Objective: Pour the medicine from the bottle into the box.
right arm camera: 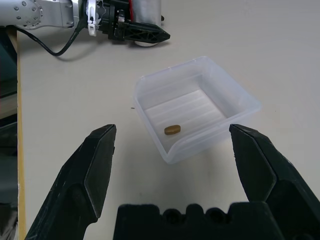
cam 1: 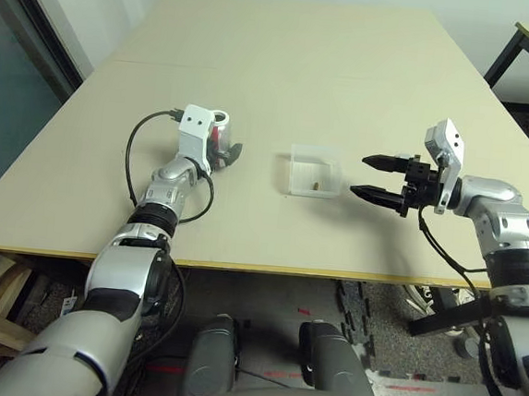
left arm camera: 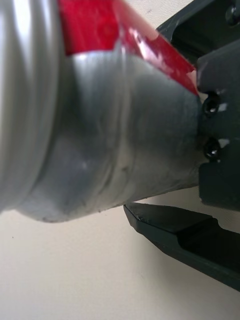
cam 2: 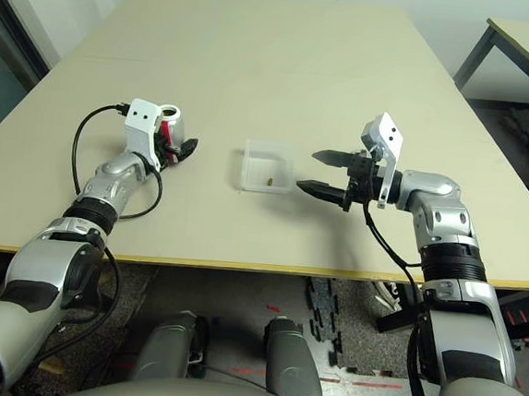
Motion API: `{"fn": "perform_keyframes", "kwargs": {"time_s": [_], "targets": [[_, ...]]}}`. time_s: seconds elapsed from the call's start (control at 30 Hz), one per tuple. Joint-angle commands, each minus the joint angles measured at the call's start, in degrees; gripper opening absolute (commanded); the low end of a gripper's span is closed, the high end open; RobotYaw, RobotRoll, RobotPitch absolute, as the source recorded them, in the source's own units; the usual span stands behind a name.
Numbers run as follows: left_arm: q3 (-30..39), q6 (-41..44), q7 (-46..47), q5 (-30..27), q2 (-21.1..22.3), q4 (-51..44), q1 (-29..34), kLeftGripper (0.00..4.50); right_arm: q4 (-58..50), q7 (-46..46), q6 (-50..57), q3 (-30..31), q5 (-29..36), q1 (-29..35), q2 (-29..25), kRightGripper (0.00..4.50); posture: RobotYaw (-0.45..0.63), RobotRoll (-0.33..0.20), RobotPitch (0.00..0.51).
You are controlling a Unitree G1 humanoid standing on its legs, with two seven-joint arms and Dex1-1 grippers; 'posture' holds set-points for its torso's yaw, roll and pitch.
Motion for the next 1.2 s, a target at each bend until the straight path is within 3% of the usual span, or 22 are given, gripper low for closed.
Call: {"fn": "perform_keyframes", "kwargs": {"time_s": [0.03,0.5,0.7,0.93,1.1,1.2], "targets": [[-0.67,0.23,-0.67,0.33,0.19,-1.04,1.72,4.48,1.05,0.36,-0.47,0.46,-0.53,-0.73,-0.24,4.50,-0.15,0.000,0.079],[-2.77,5.94,-3.26,-0.32,0.24,-14.94,10.07,4.48,3.77,0.91,-2.17,0.74,-1.42,-2.26,0.38,4.50,-0.13,0.000,0.073],[-4.13,14.43,-5.17,-1.23,1.66,-34.42,19.90,4.48,4.88,1.24,-2.85,0.88,-1.81,-2.89,0.54,4.50,-0.13,0.000,0.070],[-3.31,23.09,-3.91,-2.16,3.20,-50.00,27.75,4.48,5.50,1.48,-3.23,0.96,-1.93,-3.22,0.82,4.50,-0.12,0.000,0.071],[-2.05,25.55,-4.40,-3.80,4.89,-58.86,32.22,4.48,5.59,1.37,-3.33,0.77,-1.92,-3.26,0.86,4.50,-0.11,0.000,0.074],[-1.63,20.78,-6.34,-3.91,7.10,-63.12,34.96,4.48,5.72,0.95,-3.48,0.40,-1.83,-3.15,0.92,4.50,-0.11,0.000,0.075]]}}
